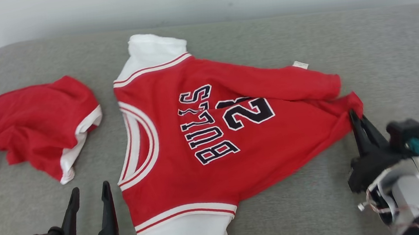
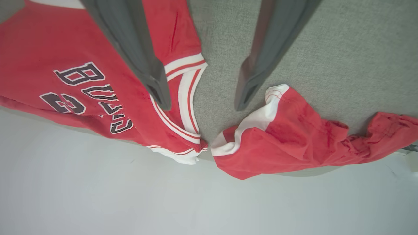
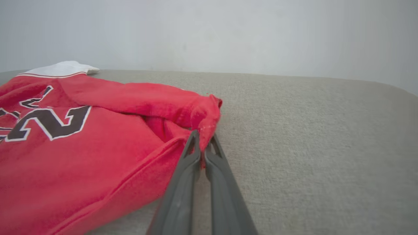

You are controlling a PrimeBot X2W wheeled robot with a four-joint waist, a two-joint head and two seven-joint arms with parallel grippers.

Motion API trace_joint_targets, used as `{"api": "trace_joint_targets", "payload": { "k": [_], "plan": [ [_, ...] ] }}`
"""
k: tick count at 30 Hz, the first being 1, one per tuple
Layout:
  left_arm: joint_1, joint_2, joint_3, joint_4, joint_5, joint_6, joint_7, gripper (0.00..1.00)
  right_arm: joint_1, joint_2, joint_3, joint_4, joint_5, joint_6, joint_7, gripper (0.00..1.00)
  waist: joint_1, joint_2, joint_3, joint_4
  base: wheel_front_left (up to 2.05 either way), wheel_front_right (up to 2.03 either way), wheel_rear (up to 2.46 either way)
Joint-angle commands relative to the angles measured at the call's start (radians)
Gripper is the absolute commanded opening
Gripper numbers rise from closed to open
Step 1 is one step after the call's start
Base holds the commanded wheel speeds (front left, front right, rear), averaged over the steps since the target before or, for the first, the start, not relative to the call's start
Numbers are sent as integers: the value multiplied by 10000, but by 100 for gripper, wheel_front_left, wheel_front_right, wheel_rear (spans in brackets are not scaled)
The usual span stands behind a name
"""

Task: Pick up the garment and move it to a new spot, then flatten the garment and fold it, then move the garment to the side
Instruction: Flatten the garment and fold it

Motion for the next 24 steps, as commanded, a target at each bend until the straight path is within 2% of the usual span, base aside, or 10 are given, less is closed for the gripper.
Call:
{"api": "trace_joint_targets", "payload": {
  "k": [1,6,14,15,16,17,24],
  "plan": [
    [143,19,52,32,-32,13,-23,100,423,-72,-66,-279,124,-23,-47,0,1,-1,-258,-432,0,0,0],
    [210,13,117,14,-43,12,-23,100,1508,-49,-358,-1206,288,-23,-48,0,1,-1,-332,-680,0,0,0],
    [356,2,262,33,-43,12,-20,100,3609,560,-1046,-2686,459,-23,-45,0,1,-1,-541,-933,0,0,0],
    [390,6,303,17,-54,12,-18,100,3775,640,-1096,-2830,443,-23,-35,13,1,-1,-561,-982,0,0,0],
    [417,5,322,5,-61,12,-18,100,3902,690,-1141,-2949,405,-23,-35,48,1,-1,-575,-1015,0,0,0],
    [440,6,339,-2,-63,12,-18,100,4013,734,-1176,-3036,361,-23,-10,100,1,-1,-598,-1045,0,0,0],
    [604,36,462,-193,129,12,-18,100,4167,947,-1199,-3848,109,-23,-18,100,1,-1,-809,-1165,0,0,0]
  ]
}}
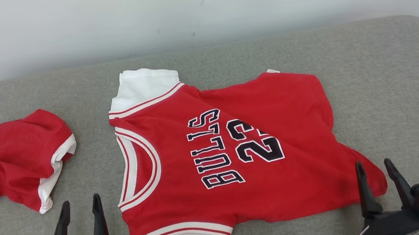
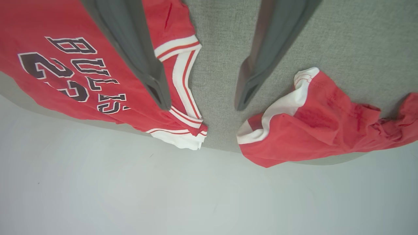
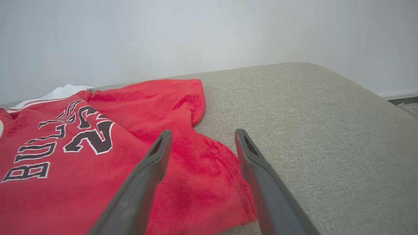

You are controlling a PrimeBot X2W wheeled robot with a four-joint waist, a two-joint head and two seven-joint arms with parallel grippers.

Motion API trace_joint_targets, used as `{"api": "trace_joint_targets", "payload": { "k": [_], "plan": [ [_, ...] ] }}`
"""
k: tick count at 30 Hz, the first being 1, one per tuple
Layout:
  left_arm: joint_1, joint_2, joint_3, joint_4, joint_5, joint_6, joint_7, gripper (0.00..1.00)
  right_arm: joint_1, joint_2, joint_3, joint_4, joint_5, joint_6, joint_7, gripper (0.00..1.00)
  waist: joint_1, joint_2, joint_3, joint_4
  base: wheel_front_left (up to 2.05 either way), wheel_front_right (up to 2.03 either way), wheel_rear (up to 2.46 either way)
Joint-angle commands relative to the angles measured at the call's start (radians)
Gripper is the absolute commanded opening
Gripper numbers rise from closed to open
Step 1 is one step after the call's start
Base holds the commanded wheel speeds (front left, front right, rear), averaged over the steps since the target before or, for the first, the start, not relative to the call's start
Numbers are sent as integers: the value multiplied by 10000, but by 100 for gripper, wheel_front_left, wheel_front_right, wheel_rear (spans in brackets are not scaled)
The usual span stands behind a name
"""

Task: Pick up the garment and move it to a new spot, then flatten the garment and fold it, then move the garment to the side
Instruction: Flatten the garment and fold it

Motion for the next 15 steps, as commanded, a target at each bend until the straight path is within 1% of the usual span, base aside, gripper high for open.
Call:
{"api": "trace_joint_targets", "payload": {
  "k": [1,7,15],
  "plan": [
    [104,29,60,-104,82,12,-11,100,82,49,54,-273,-136,-23,-43,100,1,0,-69,-26,0,0,0],
    [162,25,143,-182,161,12,-11,100,203,141,413,-1323,-484,-23,-60,100,1,0,-174,0,0,0,0],
    [432,12,237,-339,271,12,-11,100,659,240,700,-1923,-708,-23,-64,100,1,0,-442,68,0,0,0]
  ]
}}
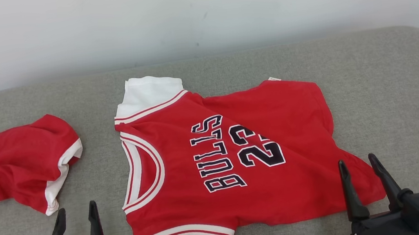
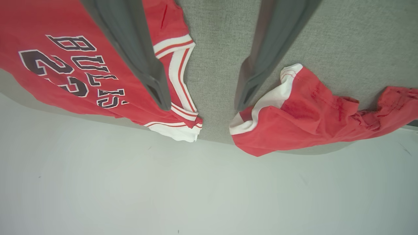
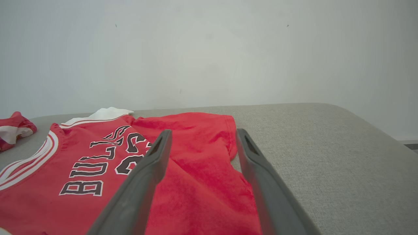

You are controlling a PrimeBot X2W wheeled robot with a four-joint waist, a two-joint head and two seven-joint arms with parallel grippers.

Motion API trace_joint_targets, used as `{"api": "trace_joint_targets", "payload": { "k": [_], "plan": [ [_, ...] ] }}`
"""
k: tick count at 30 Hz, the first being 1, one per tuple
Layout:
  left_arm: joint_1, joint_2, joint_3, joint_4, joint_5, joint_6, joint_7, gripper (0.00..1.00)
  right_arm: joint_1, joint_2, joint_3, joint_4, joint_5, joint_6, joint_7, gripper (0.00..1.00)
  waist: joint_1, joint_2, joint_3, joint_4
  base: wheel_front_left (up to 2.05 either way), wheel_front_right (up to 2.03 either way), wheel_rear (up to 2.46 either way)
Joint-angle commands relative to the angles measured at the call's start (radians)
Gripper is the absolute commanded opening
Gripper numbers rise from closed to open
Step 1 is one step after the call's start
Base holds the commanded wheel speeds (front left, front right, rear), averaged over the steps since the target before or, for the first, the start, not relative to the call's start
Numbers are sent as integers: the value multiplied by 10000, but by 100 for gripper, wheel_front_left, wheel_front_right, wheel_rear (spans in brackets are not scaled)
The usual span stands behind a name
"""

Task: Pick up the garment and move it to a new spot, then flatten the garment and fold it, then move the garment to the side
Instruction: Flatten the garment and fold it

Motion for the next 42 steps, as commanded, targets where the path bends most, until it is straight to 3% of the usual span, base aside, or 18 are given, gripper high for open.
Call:
{"api": "trace_joint_targets", "payload": {
  "k": [1,23,35,42],
  "plan": [
    [199,10,99,-121,135,12,-11,100,198,17,62,-117,-91,-23,-45,100,0,0,-111,13,0,0,0],
    [1380,-16,640,-1277,951,12,-11,100,1175,55,362,-990,-405,-23,-47,100,0,0,-891,-62,0,0,0],
    [1662,41,448,-1253,798,12,-11,100,1318,52,243,-855,-536,-23,-48,100,0,0,-807,-92,0,0,0],
    [1732,122,-316,-424,424,12,-10,100,1040,54,-95,-190,-669,-23,-48,100,0,0,-641,-109,0,0,0]
  ]
}}
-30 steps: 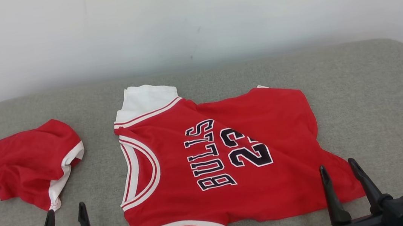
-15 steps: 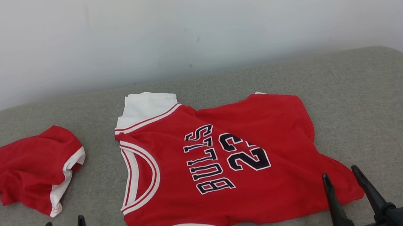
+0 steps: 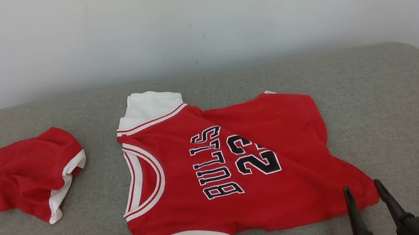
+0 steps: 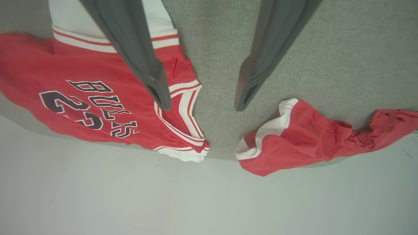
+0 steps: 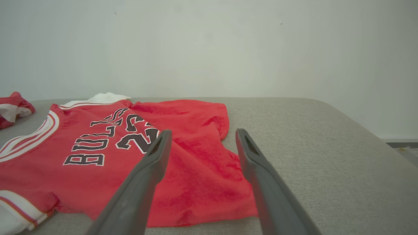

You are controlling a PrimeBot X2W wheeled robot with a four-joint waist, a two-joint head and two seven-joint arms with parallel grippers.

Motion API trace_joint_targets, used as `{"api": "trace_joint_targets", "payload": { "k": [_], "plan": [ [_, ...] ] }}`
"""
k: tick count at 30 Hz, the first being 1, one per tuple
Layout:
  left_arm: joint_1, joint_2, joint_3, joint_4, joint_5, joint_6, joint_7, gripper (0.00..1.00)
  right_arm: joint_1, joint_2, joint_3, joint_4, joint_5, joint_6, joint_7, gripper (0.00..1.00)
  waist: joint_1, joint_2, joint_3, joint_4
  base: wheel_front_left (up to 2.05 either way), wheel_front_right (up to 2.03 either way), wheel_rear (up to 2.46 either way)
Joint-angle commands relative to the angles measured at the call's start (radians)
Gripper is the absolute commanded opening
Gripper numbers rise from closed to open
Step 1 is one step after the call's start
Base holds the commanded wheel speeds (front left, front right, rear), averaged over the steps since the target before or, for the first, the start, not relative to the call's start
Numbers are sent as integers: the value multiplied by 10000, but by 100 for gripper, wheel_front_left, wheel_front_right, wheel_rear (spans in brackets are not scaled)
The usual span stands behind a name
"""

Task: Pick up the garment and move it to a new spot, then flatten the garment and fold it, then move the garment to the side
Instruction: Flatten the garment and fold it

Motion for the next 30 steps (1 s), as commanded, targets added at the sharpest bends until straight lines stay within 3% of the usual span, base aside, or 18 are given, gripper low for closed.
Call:
{"api": "trace_joint_targets", "payload": {
  "k": [1,10,30],
  "plan": [
    [110,89,-165,220,-127,12,-9,100,-156,10,-108,164,-72,-23,-38,100,0,0,79,-7,0,0,0],
    [17,367,-2098,1857,-1019,13,-9,100,-828,-154,-730,1569,-197,-23,-26,100,0,0,423,27,0,0,0],
    [-950,517,-3950,3917,-2573,10,70,100,-2645,-502,-1383,5049,595,-23,-42,100,0,0,1234,158,0,0,0]
  ]
}}
